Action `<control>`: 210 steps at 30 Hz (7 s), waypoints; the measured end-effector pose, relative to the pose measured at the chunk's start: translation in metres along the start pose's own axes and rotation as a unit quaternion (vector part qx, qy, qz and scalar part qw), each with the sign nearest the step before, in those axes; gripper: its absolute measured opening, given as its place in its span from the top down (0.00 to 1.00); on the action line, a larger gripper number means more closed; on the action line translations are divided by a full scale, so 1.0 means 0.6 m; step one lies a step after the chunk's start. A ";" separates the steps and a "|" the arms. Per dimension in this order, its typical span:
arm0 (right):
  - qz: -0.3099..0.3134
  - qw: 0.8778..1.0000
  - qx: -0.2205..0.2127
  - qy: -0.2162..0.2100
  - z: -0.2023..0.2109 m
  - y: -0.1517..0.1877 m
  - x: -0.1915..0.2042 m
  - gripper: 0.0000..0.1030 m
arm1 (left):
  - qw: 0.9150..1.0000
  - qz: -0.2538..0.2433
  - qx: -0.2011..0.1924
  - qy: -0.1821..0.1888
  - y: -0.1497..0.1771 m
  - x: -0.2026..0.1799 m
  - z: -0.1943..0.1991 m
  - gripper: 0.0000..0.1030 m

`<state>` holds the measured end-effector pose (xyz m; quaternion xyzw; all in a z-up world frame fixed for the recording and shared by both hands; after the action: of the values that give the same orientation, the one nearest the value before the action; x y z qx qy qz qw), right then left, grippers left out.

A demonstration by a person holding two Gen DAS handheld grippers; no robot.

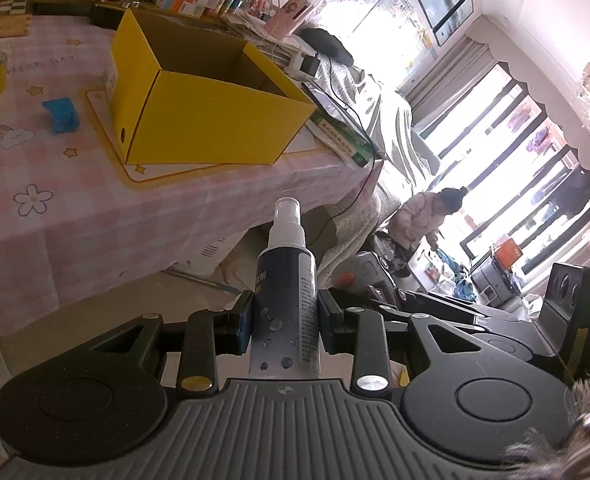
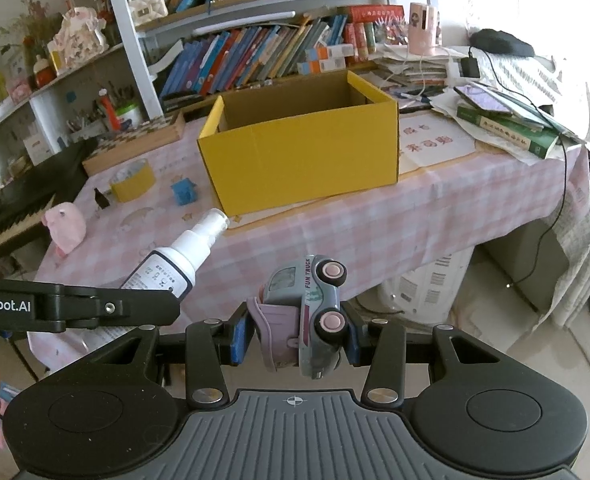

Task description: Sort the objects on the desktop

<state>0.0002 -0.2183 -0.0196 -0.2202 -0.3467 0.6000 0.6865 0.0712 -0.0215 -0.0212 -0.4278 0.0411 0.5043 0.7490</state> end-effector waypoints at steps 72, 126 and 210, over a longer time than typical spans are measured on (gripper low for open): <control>0.255 0.963 0.090 -0.017 -0.439 -0.418 -0.031 0.57 | 0.980 -0.146 -0.002 -0.138 -0.471 0.106 -0.293 0.71; 0.200 0.980 -0.010 -0.019 -0.339 -0.437 -0.040 0.48 | 0.947 -0.189 -0.175 -0.193 -0.422 0.033 -0.122 0.15; 0.062 0.998 -0.026 0.019 -0.035 0.019 0.088 0.33 | 0.940 -0.082 -0.137 -0.302 0.058 0.027 0.106 0.00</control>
<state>0.0102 -0.1621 -0.0301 -0.2705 -0.3350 0.6280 0.6482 0.0282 0.0381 -0.0096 -0.3557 -0.2917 0.5475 0.6991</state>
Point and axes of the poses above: each gripper's, at about its wrist camera, not at the fingertips, and z roughly against the way its jaws point, x to its left, y to its underside, the point moved 1 cm from there along -z, roughly the way its jaws point, and after that the axes turned 4 degrees about -y, right-handed, at the moved point
